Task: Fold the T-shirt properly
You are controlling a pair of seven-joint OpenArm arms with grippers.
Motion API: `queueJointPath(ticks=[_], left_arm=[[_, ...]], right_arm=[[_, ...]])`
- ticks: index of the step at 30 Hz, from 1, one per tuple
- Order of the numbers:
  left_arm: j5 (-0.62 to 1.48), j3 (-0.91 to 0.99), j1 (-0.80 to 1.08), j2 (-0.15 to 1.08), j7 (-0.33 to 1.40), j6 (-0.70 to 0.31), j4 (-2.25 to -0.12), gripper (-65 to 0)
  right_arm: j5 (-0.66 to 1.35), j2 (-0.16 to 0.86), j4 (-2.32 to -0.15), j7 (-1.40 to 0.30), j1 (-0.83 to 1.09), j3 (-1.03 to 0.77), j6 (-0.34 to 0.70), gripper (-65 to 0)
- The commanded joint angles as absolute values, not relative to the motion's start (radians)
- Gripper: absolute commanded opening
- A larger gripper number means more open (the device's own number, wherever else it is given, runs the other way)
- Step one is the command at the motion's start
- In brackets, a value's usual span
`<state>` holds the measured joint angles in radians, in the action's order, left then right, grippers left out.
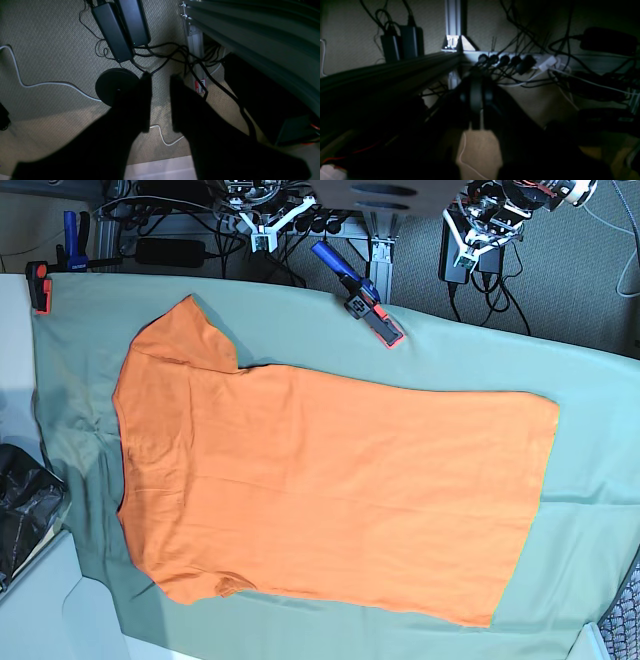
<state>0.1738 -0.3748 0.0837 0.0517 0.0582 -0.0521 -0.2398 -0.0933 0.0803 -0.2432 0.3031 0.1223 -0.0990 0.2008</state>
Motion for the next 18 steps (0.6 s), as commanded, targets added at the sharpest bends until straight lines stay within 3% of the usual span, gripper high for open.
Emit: queueJointPath(ticks=[1,18], left_arm=[[0.176,-0.377,0.086,0.050,0.048,-0.050,-0.245,-48.7],[0.218,-0.377,0.091,0.050,-0.004,-0.049,-0.251,-48.7]], right_arm=[[-0.086,0.083,-0.250,0.322,0.128,-0.102,0.139,-64.1],[-0.086,0.092,-0.250,0.322,0.130,-0.102,0.143,-64.1]])
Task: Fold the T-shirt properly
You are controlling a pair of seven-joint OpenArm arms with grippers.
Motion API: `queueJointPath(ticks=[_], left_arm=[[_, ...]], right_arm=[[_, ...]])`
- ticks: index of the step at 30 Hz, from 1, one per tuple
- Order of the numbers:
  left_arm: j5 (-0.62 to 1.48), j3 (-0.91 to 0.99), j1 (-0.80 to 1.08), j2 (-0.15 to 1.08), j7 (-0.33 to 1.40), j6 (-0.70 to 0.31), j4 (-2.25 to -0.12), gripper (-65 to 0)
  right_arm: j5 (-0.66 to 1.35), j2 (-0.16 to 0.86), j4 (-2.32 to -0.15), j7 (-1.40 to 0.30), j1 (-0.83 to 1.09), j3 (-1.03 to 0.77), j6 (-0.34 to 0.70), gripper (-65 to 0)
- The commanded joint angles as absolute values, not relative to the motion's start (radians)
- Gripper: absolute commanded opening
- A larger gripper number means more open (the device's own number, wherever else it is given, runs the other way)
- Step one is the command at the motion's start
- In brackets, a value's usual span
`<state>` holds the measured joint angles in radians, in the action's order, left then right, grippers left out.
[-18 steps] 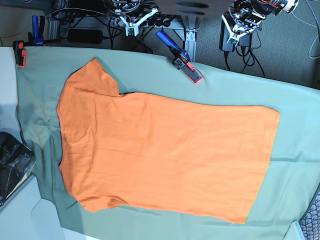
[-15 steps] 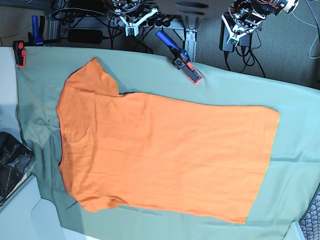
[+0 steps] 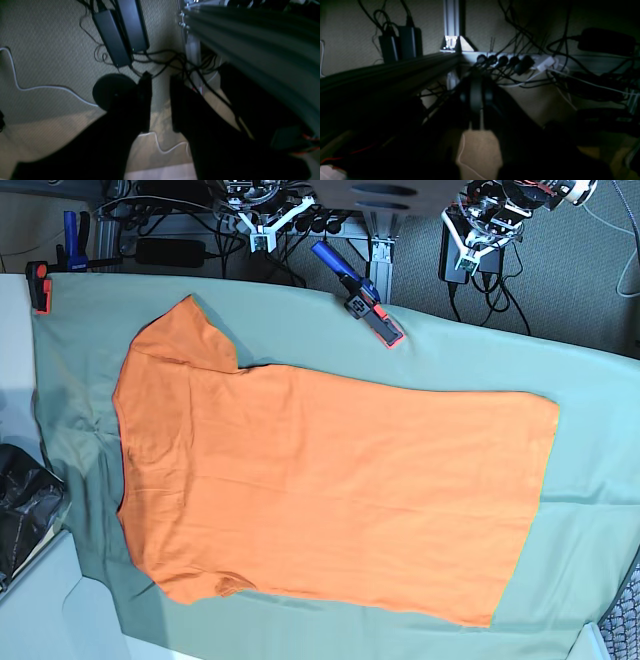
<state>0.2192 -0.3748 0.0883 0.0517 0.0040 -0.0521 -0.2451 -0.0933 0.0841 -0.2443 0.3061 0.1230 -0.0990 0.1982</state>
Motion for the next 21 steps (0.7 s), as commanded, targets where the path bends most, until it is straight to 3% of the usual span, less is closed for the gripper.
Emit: queueJointPath(ticks=[1,11,16,21], left_arm=[[0.223,-0.377,0.096,0.050,-0.009,-0.049,-0.251,-48.7],[0.332,-0.377,0.262,0.119,-0.080,-0.049,-0.437,-48.6],[0.341,-0.377,0.419,0.191,-0.079,-0.049,-0.656,-48.7],[0.344,-0.377,0.580,0.263,-0.072,-0.049,-0.936,-48.7]], right_arm=[[-0.086,0.097,-0.250,0.322,0.132,-0.102,0.149,-64.1],[-0.086,0.167,-0.355,0.322,0.282,-0.102,0.263,-64.1],[-0.066,0.218,-0.480,0.321,0.425,-0.102,0.274,-64.1],[0.101,0.297,-0.672,0.313,0.595,-0.102,0.346,-64.1]])
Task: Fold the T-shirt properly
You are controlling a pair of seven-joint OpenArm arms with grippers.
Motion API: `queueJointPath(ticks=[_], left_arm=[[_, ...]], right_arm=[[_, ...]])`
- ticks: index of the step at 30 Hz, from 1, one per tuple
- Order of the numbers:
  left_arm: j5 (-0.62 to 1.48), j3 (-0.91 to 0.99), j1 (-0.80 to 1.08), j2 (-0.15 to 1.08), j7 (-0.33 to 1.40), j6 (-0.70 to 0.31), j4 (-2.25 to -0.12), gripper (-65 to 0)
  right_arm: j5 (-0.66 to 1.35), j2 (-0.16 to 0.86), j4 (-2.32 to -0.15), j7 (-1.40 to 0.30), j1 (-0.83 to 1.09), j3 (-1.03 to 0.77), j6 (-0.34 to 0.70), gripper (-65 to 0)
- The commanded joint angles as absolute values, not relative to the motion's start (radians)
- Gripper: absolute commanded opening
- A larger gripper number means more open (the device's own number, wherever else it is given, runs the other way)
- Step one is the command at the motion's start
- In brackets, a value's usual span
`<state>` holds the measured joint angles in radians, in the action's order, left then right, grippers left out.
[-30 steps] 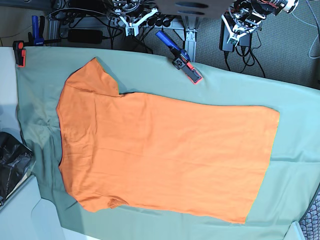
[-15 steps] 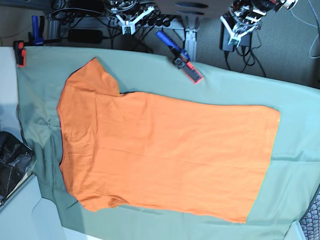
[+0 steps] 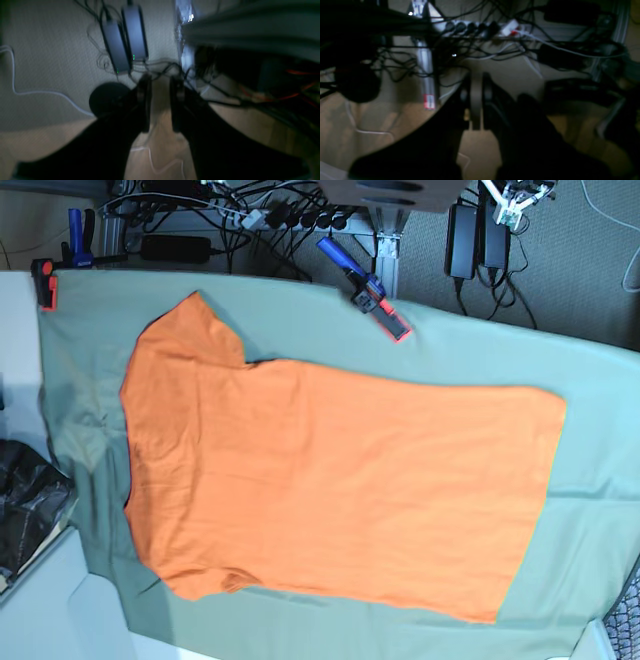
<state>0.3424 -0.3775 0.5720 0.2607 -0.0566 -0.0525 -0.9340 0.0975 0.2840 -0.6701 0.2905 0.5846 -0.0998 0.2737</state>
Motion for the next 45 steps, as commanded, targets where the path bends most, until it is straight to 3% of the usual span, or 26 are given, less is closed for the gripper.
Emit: queueJointPath(ticks=[1,7,12,16,20,23,27,32,34,39,45], left_arm=[[0.352,-0.377,0.610,0.278,-0.064,-0.049,-0.999,-48.7],[0.411,-0.307,0.771,0.347,0.038,-0.064,-1.388,-48.7],[0.521,-0.146,0.877,0.352,0.197,-0.214,-1.701,-48.7],[0.631,-0.015,0.936,0.352,0.319,-0.310,-1.918,-48.7],[0.664,0.073,0.974,0.352,0.366,-0.313,-2.077,-48.7],[0.664,0.105,0.981,0.352,0.375,-0.312,-2.129,-48.6],[0.647,0.130,0.980,0.352,0.355,-0.312,-2.132,-48.6],[0.579,0.133,0.981,0.352,0.356,-0.315,-2.132,-48.6],[0.567,0.133,0.981,0.352,0.356,-0.315,-2.132,-48.6],[0.534,0.133,0.981,0.351,0.404,-0.314,-2.132,-48.0],[0.515,0.133,0.978,0.348,0.461,-0.314,-2.132,-37.4]], right_arm=[[0.129,0.316,-0.720,0.309,0.633,-0.102,0.349,-64.1],[0.292,0.440,-1.039,0.257,0.860,-0.103,0.348,-64.1],[0.401,0.524,-1.350,0.195,1.040,-0.136,0.348,-64.1],[0.540,0.540,-1.594,0.072,1.147,-0.239,0.348,-64.1],[0.663,0.540,-1.774,-0.093,1.168,-0.358,0.348,-64.1],[0.689,0.540,-1.852,-0.118,1.143,-0.429,0.345,-64.1],[0.709,0.540,-1.874,-0.158,1.036,-0.469,0.270,-61.6],[0.726,0.513,-1.846,-0.182,0.858,-0.470,0.158,-40.2],[0.726,0.492,-1.832,-0.185,0.806,-0.469,0.135,-35.4],[0.723,0.424,-1.731,-0.187,0.699,-0.467,0.096,-35.1],[0.753,0.324,-1.607,-0.220,0.593,-0.467,0.109,-35.0]])
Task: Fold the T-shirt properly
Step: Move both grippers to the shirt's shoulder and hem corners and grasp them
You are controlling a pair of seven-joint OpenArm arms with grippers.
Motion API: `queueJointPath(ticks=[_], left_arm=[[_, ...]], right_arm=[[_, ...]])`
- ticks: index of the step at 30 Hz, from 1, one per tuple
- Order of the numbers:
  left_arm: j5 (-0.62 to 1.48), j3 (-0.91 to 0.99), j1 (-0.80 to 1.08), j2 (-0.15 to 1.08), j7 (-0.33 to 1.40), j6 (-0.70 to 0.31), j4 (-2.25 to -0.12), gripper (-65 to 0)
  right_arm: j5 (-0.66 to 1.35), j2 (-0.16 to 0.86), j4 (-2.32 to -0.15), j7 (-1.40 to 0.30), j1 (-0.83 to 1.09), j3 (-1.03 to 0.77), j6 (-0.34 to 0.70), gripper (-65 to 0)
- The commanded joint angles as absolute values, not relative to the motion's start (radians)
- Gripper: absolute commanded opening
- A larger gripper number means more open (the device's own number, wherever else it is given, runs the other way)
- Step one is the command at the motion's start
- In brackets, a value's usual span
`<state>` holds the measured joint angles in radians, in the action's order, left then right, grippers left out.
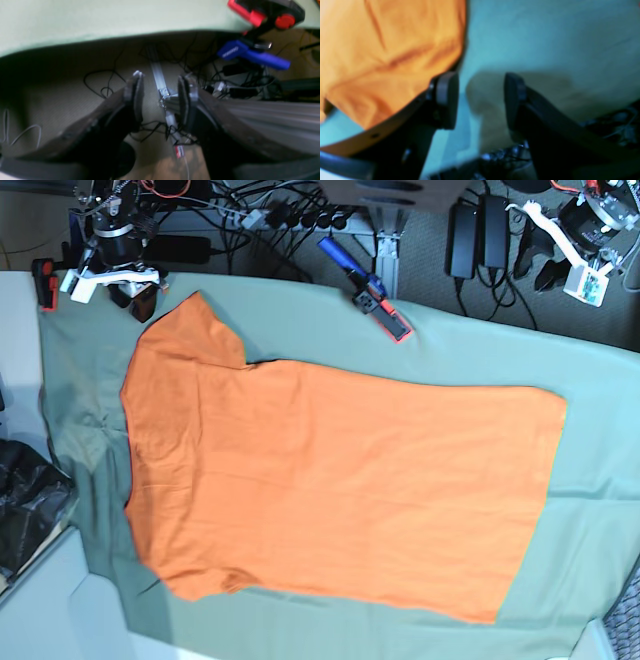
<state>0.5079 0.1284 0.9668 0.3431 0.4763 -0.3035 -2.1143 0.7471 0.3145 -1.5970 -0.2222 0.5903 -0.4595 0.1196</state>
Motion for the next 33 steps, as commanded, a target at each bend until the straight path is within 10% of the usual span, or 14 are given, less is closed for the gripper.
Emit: queueJointPath(ticks=[1,22,33], left_arm=[[0.507,0.133,0.978,0.348,0.463,-0.314,-2.132,-37.4],[0.533,0.233,0.862,0.350,0.525,-0.311,-2.131,-29.3],[0.542,0.228,0.544,0.349,0.522,-0.311,-1.881,-29.3]], right_arm=[[0.753,0.312,-1.607,-0.226,0.586,-0.466,0.117,-35.1],[0.766,0.202,-1.615,-0.247,0.560,-0.313,0.184,-35.5],[0.697,0.188,-1.615,-0.225,0.553,-0.313,0.187,-65.0]])
